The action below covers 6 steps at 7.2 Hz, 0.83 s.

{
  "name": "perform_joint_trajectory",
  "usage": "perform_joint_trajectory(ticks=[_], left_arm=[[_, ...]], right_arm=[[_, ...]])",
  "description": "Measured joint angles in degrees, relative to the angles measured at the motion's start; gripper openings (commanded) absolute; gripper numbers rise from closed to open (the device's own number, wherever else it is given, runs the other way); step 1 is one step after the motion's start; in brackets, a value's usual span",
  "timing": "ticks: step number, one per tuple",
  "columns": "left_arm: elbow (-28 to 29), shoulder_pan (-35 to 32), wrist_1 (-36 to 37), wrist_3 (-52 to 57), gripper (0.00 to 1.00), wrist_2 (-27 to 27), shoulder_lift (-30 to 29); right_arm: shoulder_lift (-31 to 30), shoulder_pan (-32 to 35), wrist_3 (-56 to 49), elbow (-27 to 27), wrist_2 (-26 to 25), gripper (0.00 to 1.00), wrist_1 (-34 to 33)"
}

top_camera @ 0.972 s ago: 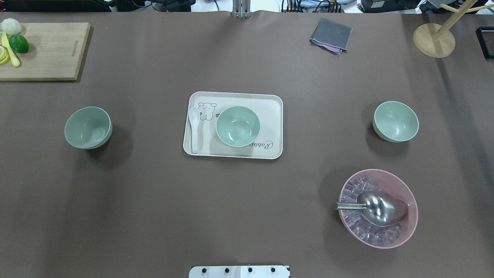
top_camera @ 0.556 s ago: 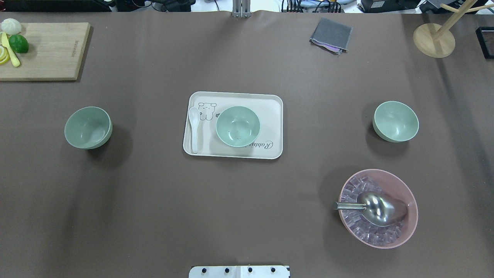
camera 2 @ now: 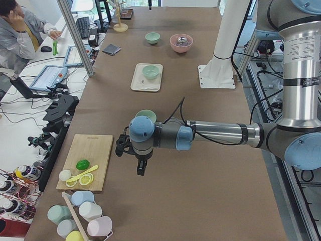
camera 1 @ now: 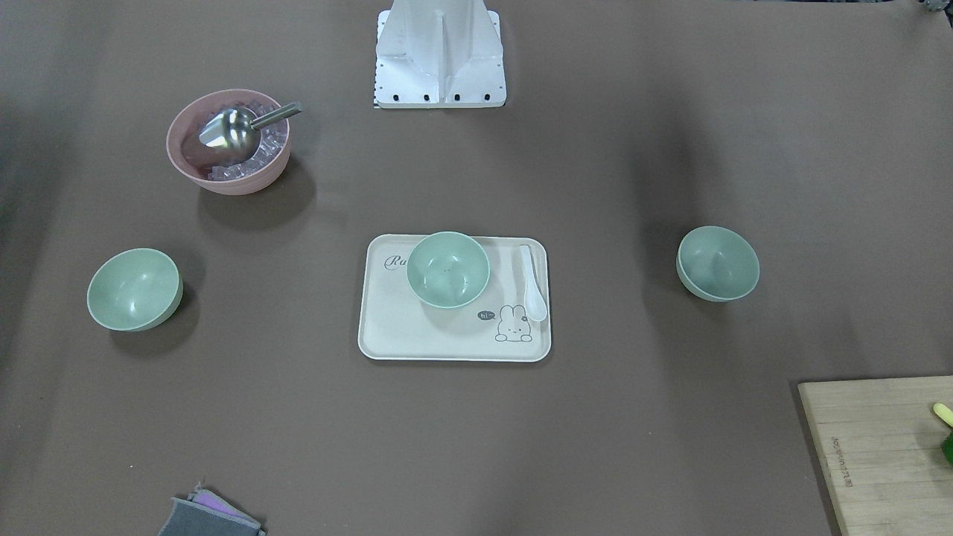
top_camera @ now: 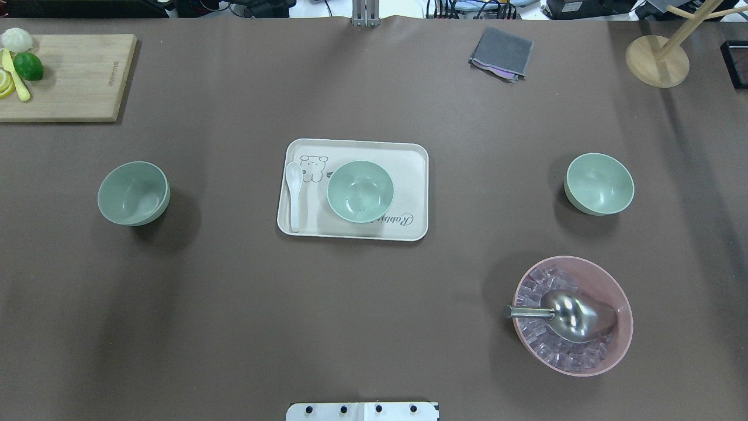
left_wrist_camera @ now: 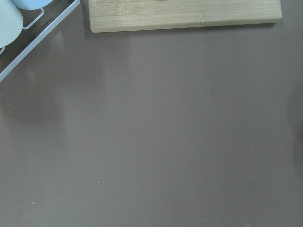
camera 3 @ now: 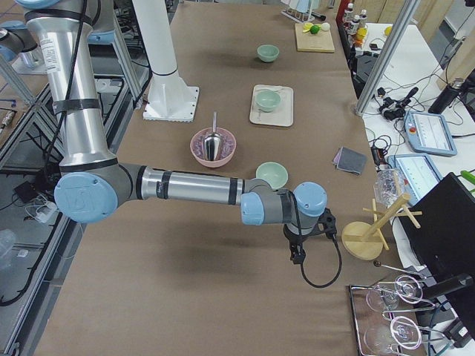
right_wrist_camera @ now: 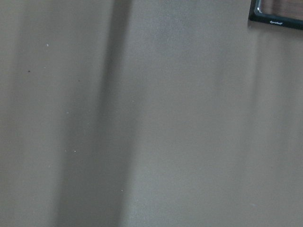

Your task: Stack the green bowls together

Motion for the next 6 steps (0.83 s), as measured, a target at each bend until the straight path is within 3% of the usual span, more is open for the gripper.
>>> perform_joint_trajectory(ticks=[4, 6], left_arm=[[-0.17, 0.05, -2.47, -0.36, 0.98, -0.38, 0.09], [-0.62, 0.06, -2.56, -0.43, 0.98, -4.29, 0.36]], right_arm=[[-0.05, -0.02, -0.15, -0.37, 0.47, 1.00, 0.01], [-0.39, -0.40, -0.12, -0.29, 0.58, 1.00, 1.55]])
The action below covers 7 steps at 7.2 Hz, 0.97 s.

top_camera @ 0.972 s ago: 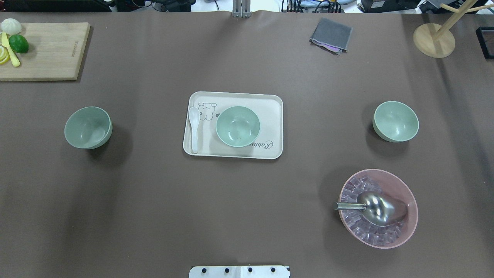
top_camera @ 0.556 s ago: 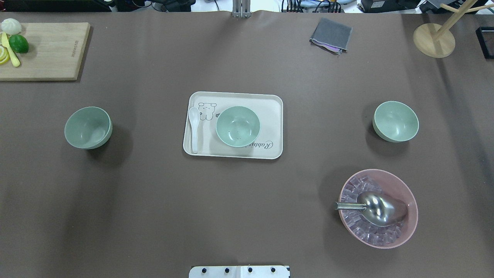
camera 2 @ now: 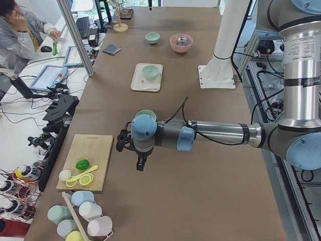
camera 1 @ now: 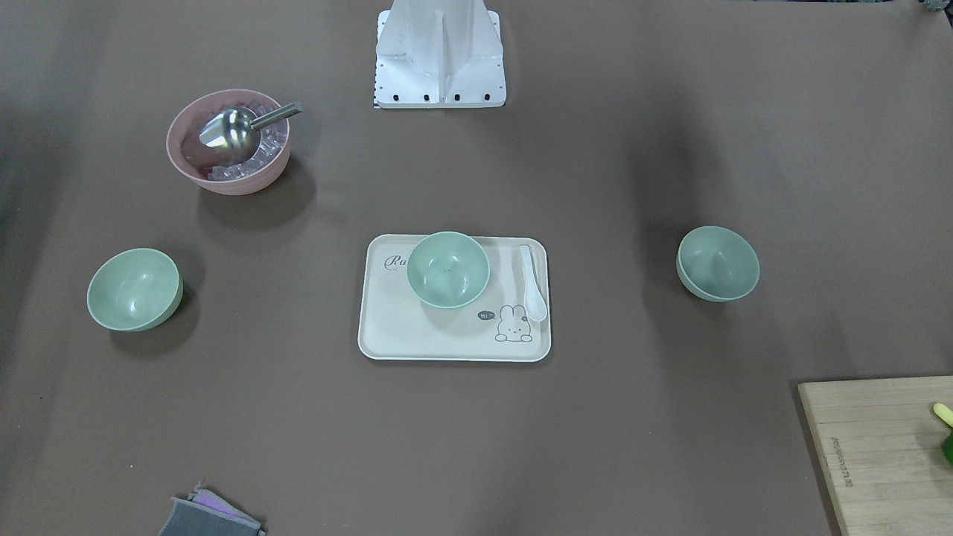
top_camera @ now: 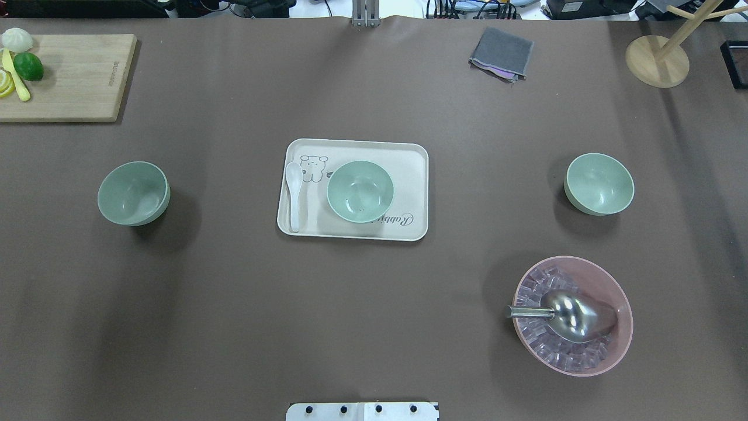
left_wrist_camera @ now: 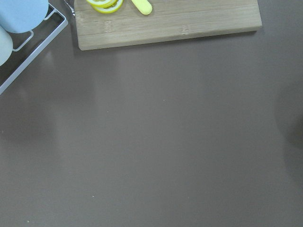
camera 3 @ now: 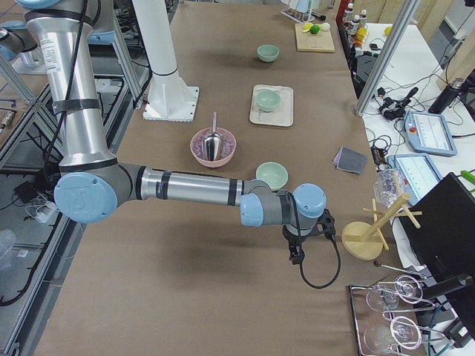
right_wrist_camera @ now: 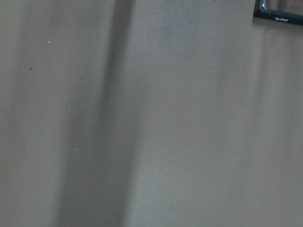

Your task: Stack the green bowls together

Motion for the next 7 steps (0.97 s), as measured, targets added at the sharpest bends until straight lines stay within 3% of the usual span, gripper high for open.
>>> perform_joint_trajectory(ticks=[3, 5, 7], left_arm=[[-0.87, 0.00, 0.06, -0.20, 0.98, -2.14, 0.23], [-1.31, 0.03, -0.06, -0.16, 0.98, -2.31, 0.24], [-1.33, 0.07, -0.17, -0.08, 0.98, -2.33, 0.25]], right_arm=[[-0.80, -2.62, 4.58, 0.03, 2.64, 1.00, 5.75], [-2.46, -8.62, 20.40, 0.09, 0.16, 1.00, 17.65], [-3.58, -14.53, 29.12, 0.21, -2.09, 1.00, 25.24]])
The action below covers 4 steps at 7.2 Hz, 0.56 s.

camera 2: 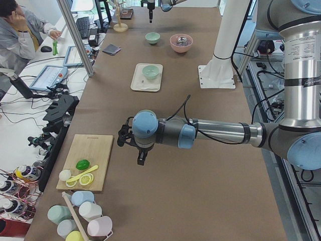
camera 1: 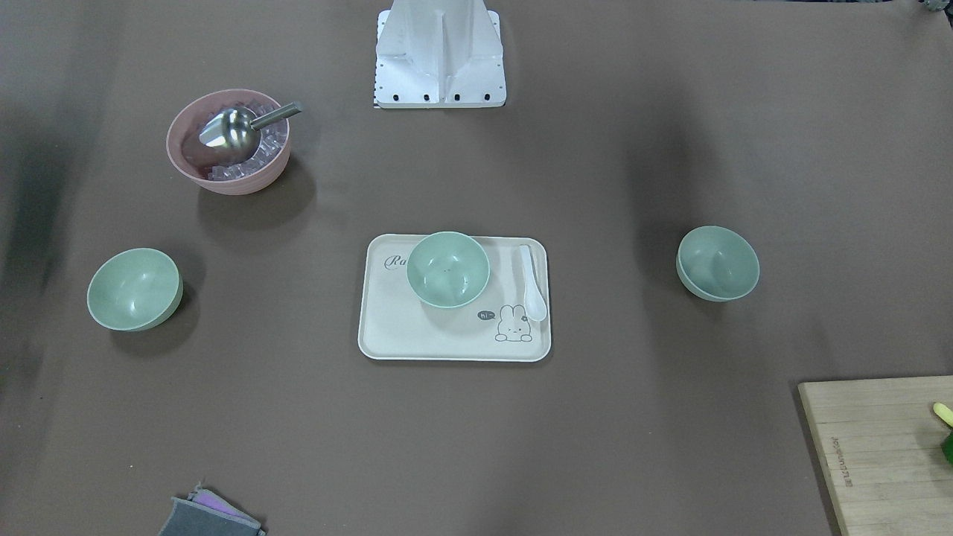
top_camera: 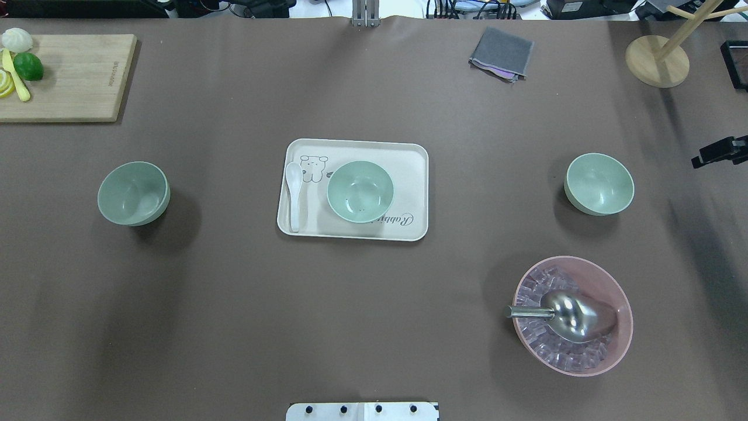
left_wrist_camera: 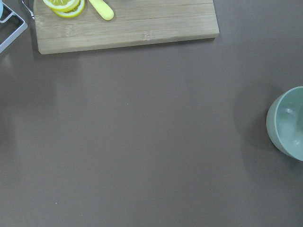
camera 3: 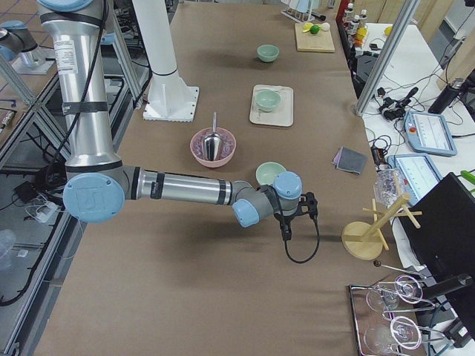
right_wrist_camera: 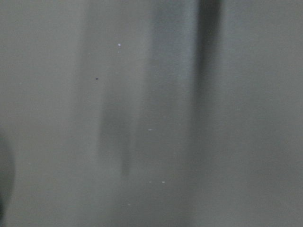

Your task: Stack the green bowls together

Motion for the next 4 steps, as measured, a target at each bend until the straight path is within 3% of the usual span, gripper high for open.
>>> perform_joint_trajectory(ticks=[4], left_arm=[[-0.01, 0.02, -0.01, 0.00, 0.98, -0.05, 0.00]], right_arm=[[0.94, -6.41, 9.22, 0.69, -0.36, 0.95, 5.13]])
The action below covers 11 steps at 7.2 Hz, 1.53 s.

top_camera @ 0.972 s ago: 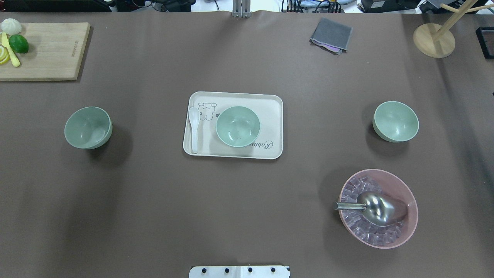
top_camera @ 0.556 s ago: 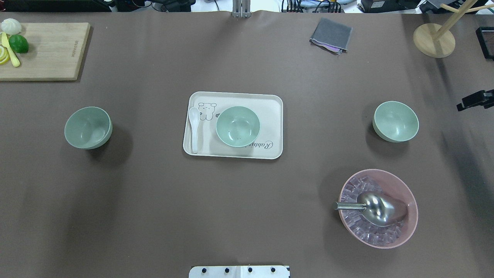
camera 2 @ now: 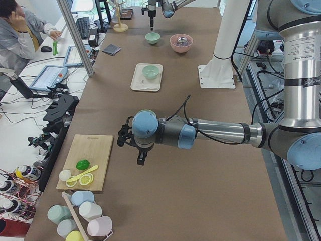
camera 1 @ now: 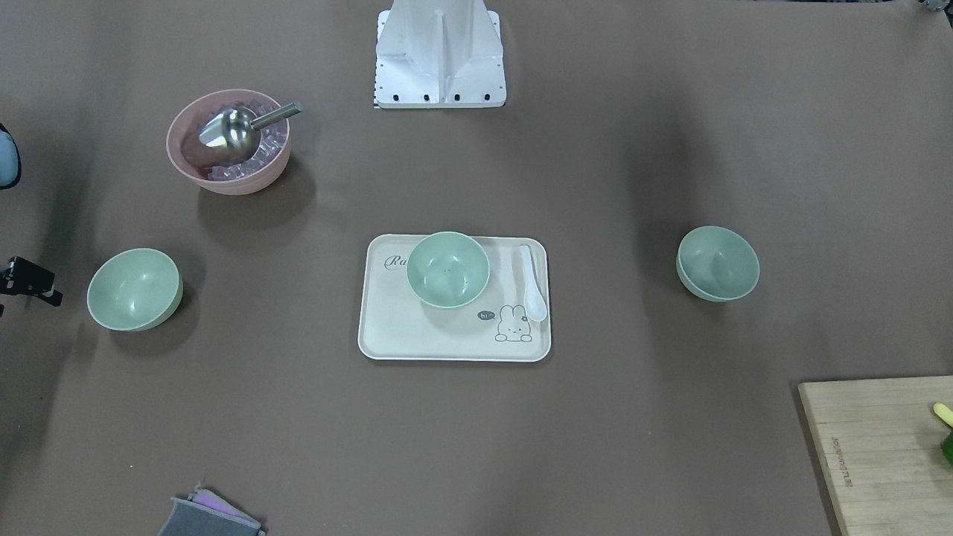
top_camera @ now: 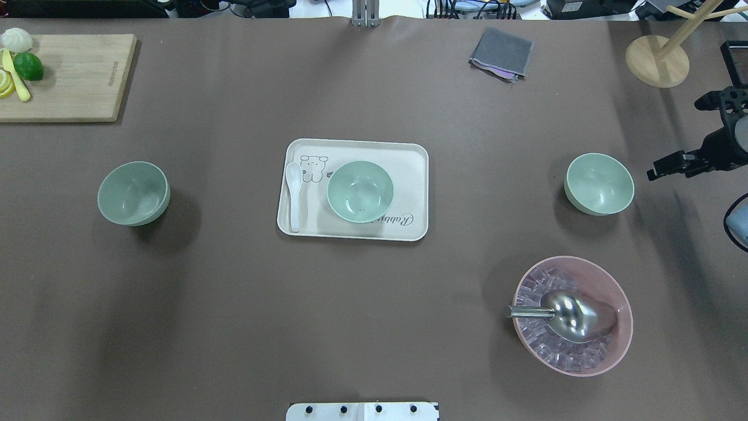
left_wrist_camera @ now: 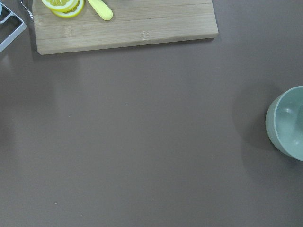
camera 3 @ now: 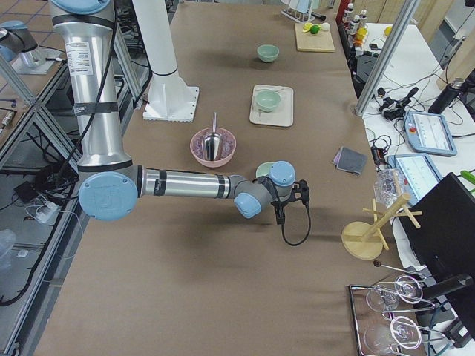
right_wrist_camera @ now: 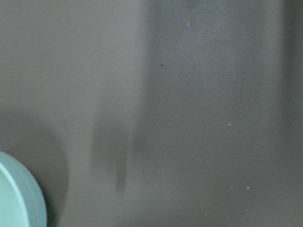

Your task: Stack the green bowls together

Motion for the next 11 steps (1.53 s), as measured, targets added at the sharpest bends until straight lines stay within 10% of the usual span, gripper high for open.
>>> perform_joint_trajectory(ticks=[5, 9, 11], left_arm=[[-0.29, 0.00, 0.09, -0.13, 0.98, -0.91, 0.00], [-0.03, 0.00, 0.15, -0.16, 0.98, -1.35, 0.00], [0.11, 0.13, 0.33, -0.24, 0.98, -1.36, -0.02]], right_arm=[[1.81, -1.50, 4.81, 2.98, 0.64, 0.84, 0.45], [2.37, -4.51, 9.17, 2.64, 0.86, 0.00, 0.47], [2.19, -4.57, 9.32, 2.27, 2.94, 0.00, 0.42]])
